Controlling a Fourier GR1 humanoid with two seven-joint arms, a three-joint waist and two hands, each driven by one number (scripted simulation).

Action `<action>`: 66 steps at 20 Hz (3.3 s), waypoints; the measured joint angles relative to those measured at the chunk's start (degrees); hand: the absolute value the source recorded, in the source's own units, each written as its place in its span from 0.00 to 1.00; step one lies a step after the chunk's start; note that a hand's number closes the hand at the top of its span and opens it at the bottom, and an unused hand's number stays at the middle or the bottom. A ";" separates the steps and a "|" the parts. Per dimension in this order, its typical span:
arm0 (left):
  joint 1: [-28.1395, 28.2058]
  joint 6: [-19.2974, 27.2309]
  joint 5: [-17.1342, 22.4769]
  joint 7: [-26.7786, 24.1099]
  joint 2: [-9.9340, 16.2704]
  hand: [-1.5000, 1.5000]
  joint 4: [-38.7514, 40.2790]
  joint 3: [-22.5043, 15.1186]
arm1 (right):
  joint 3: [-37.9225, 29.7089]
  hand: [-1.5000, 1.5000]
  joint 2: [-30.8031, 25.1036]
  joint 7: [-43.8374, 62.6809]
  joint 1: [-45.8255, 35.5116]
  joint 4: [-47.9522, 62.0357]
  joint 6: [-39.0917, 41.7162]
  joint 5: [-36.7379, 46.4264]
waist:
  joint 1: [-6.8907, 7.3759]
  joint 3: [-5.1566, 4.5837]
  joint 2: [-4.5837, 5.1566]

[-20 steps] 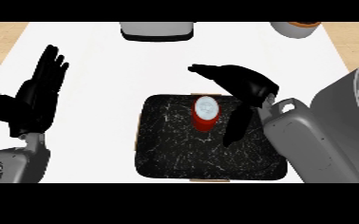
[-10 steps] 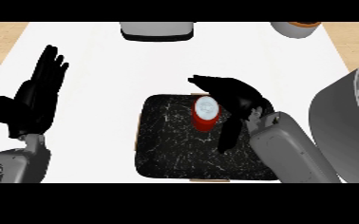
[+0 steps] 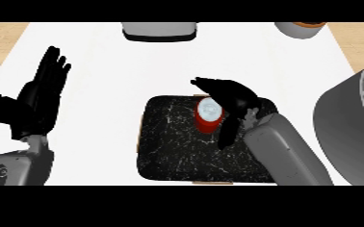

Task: Pick the can from the tray and place it in the pot

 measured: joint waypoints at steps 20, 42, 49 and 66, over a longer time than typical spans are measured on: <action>-0.62 -2.62 -2.38 1.19 -2.08 0.50 -0.34 2.49 | -0.21 1.00 3.53 -13.53 -0.24 7.41 -2.37 12.73 | -0.09 -0.11 -0.34; -0.10 -2.75 -2.70 0.97 -2.28 0.50 0.04 3.55 | -2.33 1.00 8.93 38.26 4.77 -10.04 -37.63 29.54 | -1.13 -0.06 -0.63; -0.59 -2.75 -2.60 1.96 -2.12 0.50 -0.38 3.81 | -4.87 1.00 6.44 41.51 5.23 -22.95 -38.10 44.66 | -1.52 -0.05 -0.61; -1.09 -3.73 -3.17 1.13 -2.69 0.50 0.31 4.30 | -28.94 1.00 -0.55 34.53 19.42 -41.14 -37.40 34.83 | -0.60 0.03 -0.07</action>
